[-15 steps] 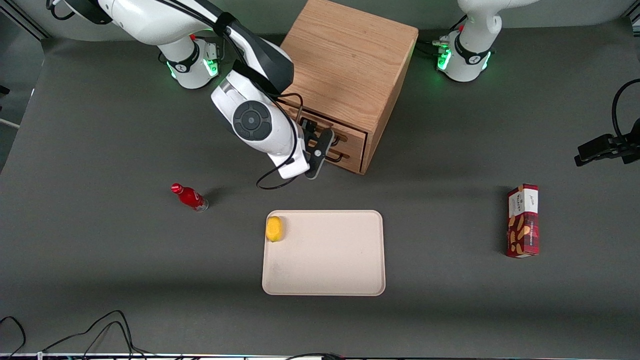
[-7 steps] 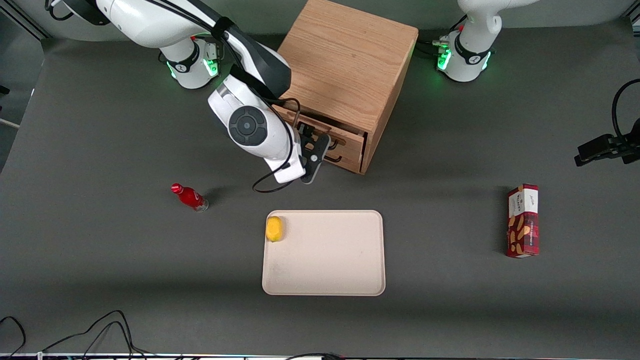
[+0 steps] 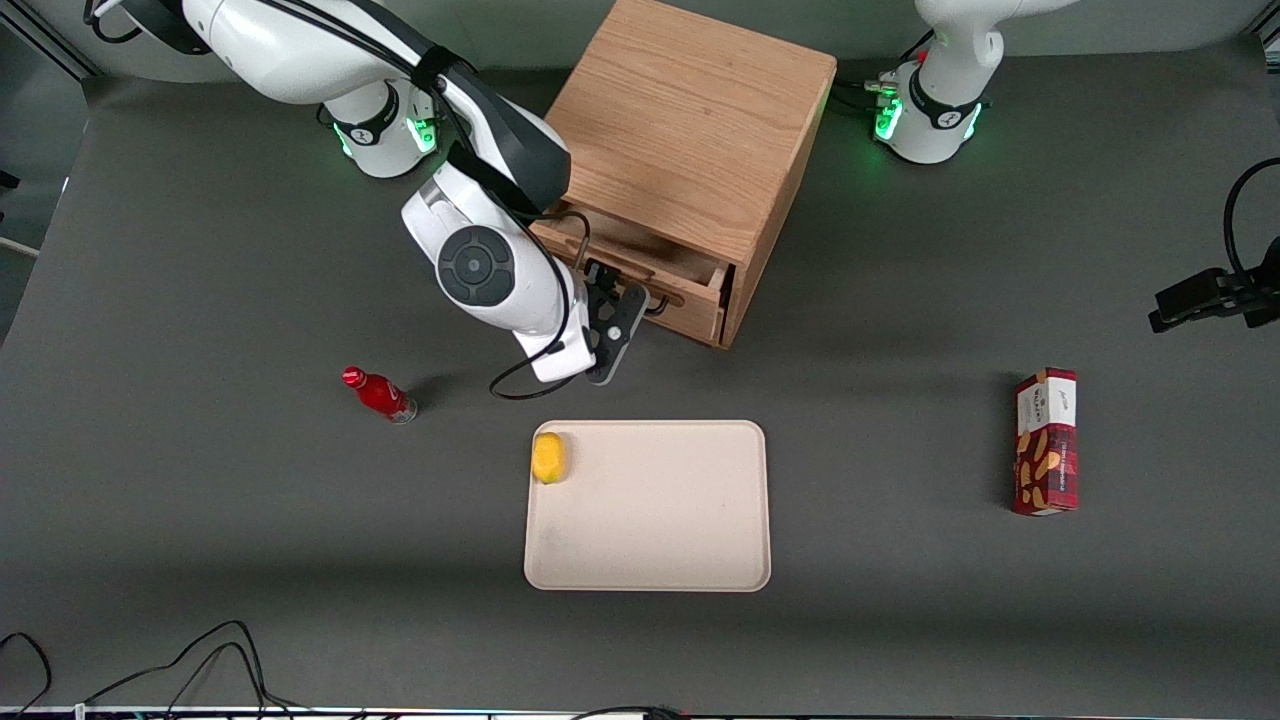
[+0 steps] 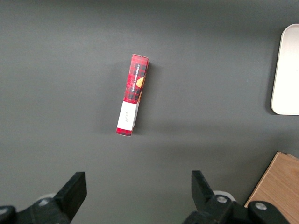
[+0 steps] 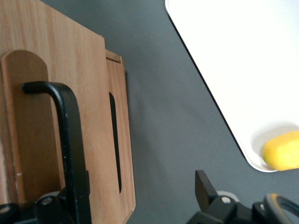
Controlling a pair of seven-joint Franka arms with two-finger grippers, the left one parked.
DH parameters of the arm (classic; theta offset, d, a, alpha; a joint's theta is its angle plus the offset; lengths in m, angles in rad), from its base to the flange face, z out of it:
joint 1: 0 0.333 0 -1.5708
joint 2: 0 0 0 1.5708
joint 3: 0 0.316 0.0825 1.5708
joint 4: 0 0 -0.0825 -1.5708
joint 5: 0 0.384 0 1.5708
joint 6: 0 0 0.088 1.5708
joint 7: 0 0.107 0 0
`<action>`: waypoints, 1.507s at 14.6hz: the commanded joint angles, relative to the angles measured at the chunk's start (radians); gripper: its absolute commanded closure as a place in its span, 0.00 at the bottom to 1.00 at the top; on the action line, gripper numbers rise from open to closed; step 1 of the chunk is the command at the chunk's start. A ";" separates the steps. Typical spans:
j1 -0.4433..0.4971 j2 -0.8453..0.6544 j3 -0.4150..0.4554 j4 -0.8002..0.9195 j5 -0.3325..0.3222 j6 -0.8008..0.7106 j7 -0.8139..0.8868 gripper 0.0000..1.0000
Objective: Open upper drawer
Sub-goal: 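Pull the upper drawer outward by its handle with the right gripper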
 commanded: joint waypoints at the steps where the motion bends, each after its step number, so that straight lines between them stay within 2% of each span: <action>1: 0.002 0.041 -0.002 0.063 -0.017 -0.002 -0.036 0.00; 11: -0.041 0.052 -0.004 0.096 -0.019 -0.004 -0.062 0.00; 22: -0.041 0.107 -0.038 0.173 -0.034 -0.005 -0.091 0.00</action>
